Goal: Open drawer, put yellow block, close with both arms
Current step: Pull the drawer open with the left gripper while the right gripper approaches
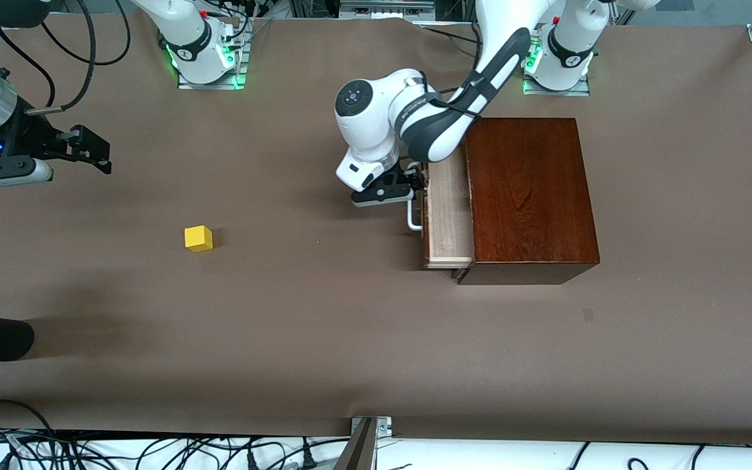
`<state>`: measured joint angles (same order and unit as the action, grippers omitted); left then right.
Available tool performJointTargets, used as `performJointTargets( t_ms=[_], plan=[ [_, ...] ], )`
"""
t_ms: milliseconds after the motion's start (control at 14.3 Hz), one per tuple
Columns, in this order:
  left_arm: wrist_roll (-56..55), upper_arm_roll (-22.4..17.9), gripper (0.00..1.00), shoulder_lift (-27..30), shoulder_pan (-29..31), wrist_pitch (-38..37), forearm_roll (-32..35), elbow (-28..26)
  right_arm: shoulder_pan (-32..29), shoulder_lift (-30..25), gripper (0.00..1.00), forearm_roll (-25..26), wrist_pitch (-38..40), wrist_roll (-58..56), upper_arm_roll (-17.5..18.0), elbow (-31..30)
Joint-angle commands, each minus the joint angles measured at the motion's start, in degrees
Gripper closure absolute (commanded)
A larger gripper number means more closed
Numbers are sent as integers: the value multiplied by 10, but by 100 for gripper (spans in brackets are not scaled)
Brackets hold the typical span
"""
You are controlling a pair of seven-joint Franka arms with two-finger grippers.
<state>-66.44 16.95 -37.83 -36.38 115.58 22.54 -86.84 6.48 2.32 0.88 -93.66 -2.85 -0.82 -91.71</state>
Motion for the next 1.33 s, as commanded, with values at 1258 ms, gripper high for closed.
performJointTargets(
  t_ms=[1258],
  plan=[
    [191, 1, 0, 85, 28, -216, -35, 107, 0, 34, 0, -6, -57, -6, 7, -73]
  ],
)
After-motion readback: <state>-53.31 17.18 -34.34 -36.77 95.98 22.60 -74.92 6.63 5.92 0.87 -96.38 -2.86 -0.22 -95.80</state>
